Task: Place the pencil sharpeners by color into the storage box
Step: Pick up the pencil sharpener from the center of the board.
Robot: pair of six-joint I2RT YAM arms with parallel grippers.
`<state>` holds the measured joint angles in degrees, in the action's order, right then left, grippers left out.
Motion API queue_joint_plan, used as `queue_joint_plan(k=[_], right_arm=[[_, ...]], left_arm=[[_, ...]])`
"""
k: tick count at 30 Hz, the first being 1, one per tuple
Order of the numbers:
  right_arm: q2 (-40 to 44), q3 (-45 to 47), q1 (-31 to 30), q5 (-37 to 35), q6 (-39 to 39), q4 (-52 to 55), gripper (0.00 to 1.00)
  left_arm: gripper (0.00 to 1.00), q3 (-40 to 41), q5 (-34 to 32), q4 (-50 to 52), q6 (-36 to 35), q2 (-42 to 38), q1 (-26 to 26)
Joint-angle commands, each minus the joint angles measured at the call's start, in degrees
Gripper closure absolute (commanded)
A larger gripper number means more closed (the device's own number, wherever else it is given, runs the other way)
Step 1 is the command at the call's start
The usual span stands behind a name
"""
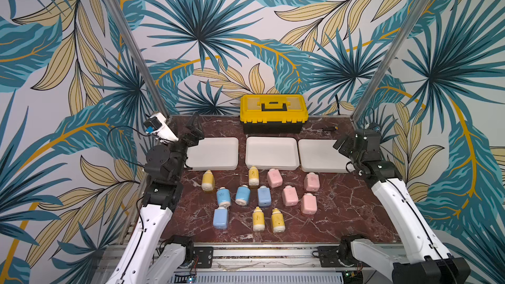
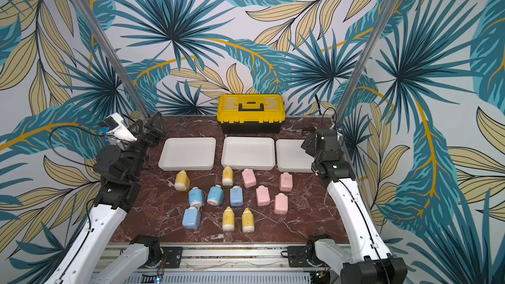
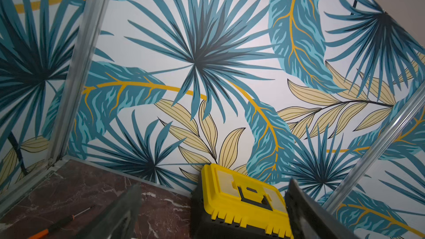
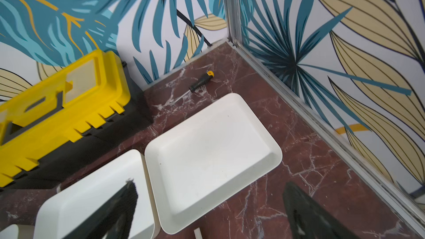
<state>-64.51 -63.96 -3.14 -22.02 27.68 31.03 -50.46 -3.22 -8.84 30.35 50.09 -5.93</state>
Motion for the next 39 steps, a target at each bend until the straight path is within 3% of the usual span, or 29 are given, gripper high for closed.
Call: queue_joint_plan(k=[1, 9, 13, 20, 27, 33, 39], right_arm=[[-2.17, -4.36, 0.09, 0.16, 1.12, 12.0, 0.01], [-5.88, -15.66, 0.15, 7.62, -1.28, 27.94, 0.0], [-9.4, -21.66, -0.5, 13.22, -2.7, 37.16, 0.01], [-15.14, -28.2, -6.14, 12.32, -2.55, 51.41, 0.01], [-16.27, -23.74, -11.04, 16.36, -1.74, 52.45, 0.06], [-17.72, -16.69, -13.2, 22.28, -3.52, 46.06, 0.08], [-23.41, -13.92, -13.39, 22.91, -6.5, 41.78, 0.09]], left_arm=[[0.01, -4.18, 2.7, 13.39, 1.64, 3.72, 0.32], [0.01, -12.53, 3.1, 31.11, 0.77, 12.19, -0.16], [0.01, -13.57, 2.81, 35.12, -0.38, 13.78, -2.09], [0.01, -12.74, 3.79, 39.13, -1.02, 16.28, -3.92], [0.01, -10.98, 4.71, 39.69, -1.7, 15.94, -5.53], [0.01, -9.96, 5.68, 39.69, -1.56, 16.31, -6.0], [0.01, -9.27, 5.68, 39.67, -1.1, 16.54, -6.45]])
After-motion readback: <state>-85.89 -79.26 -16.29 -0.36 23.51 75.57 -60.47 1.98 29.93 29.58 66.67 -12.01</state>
